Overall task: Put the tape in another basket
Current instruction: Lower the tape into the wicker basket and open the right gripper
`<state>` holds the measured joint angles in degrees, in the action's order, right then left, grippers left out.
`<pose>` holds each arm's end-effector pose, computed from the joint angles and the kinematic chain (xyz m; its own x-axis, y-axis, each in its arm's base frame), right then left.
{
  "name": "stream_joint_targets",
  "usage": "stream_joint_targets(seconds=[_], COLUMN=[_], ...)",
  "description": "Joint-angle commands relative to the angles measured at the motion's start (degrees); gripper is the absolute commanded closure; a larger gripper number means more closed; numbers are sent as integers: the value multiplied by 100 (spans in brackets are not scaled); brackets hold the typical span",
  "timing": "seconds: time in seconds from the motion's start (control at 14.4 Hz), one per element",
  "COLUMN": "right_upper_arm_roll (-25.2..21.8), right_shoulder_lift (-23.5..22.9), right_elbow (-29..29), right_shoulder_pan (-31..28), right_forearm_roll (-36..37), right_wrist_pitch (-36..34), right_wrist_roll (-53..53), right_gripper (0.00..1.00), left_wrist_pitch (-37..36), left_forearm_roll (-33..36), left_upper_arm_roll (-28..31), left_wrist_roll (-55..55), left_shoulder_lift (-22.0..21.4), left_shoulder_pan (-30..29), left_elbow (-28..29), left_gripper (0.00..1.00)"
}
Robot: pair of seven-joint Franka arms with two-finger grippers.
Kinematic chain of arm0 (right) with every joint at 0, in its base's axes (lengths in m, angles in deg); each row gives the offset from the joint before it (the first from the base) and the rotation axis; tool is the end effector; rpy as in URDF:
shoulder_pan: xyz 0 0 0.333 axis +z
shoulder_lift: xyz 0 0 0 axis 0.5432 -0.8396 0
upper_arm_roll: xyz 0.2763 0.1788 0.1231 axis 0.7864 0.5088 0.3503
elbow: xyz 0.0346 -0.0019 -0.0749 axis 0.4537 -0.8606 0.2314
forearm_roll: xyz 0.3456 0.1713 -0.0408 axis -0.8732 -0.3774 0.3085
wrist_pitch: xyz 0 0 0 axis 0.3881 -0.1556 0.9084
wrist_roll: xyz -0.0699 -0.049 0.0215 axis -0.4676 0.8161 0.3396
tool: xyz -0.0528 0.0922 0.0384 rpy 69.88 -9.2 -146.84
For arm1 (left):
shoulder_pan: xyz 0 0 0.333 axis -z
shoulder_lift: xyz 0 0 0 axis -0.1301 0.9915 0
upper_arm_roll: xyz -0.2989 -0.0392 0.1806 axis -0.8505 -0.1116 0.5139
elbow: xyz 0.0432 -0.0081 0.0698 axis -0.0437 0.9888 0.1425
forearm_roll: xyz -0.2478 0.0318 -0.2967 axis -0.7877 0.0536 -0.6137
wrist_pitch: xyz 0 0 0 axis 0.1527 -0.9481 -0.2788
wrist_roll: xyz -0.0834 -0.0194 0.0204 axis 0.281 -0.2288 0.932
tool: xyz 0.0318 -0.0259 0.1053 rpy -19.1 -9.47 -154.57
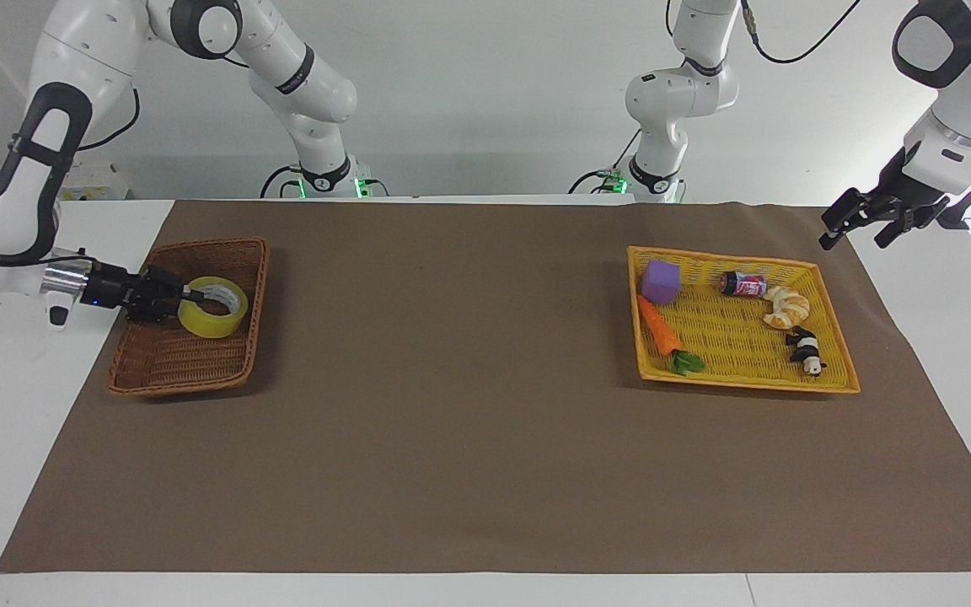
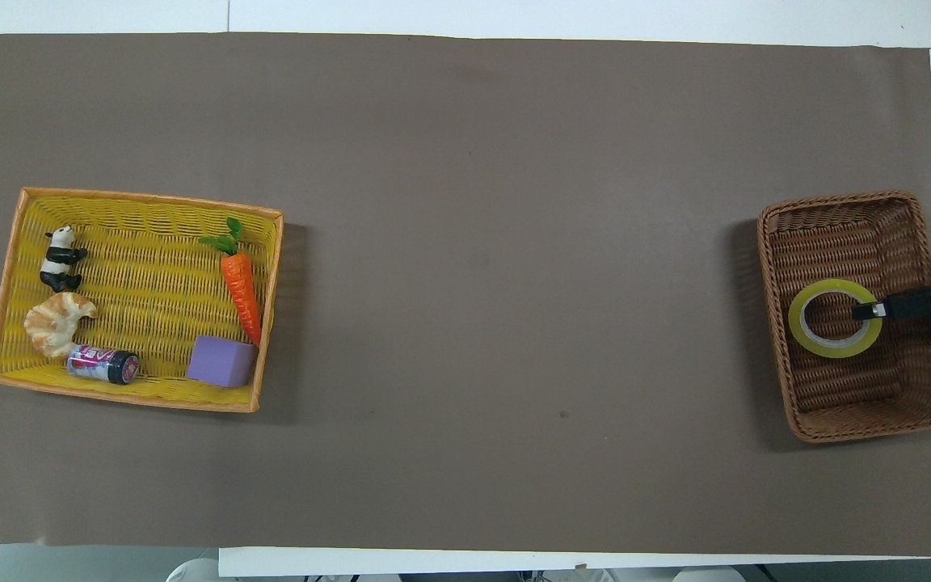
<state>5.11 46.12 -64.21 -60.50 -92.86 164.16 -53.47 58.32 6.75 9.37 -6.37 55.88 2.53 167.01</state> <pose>0.5012 -0.2821 0.3313 0.9825 0.1864 0.0028 0.1236 -0.6402 -0.7582 0.5344 0.0379 0.6308 0.9997 -0.0222 0.0142 -0.0230 -0.9979 0.0599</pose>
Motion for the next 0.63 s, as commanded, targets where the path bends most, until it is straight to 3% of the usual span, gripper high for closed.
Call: stream_joint_targets(seconds=[0.0, 0.14, 0.21, 0.28, 0.35, 0.56], right_upper_arm_roll=[59, 59, 67, 67, 67, 67], right_shoulder_lift=[184, 184, 184, 184, 184, 166], right_elbow=[-351, -351, -351, -334, -264, 17], right_shoulder_pan=[-53, -53, -44, -44, -53, -18], right_forearm_roll=[257, 327, 336, 345, 354, 458], right_wrist_pitch=[287, 365, 375, 375, 349, 357], right_wrist_roll=[-122, -148, -192, -271, -393, -483], right_gripper=[99, 90, 65, 18, 0, 0], left_wrist_pitch=[-52, -52, -52, -52, -52, -52], left_forearm_roll=[116, 116, 116, 116, 116, 116], left_upper_arm_roll=[10, 10, 10, 10, 10, 10], left_wrist_roll=[45, 45, 45, 45, 45, 45], left_shoulder_lift=[-49, -49, -49, -49, -49, -50], left_shoulder_pan=[20, 20, 20, 20, 20, 20], left_elbow=[59, 59, 59, 67, 59, 59], left_gripper=[0, 0, 0, 0, 0, 0])
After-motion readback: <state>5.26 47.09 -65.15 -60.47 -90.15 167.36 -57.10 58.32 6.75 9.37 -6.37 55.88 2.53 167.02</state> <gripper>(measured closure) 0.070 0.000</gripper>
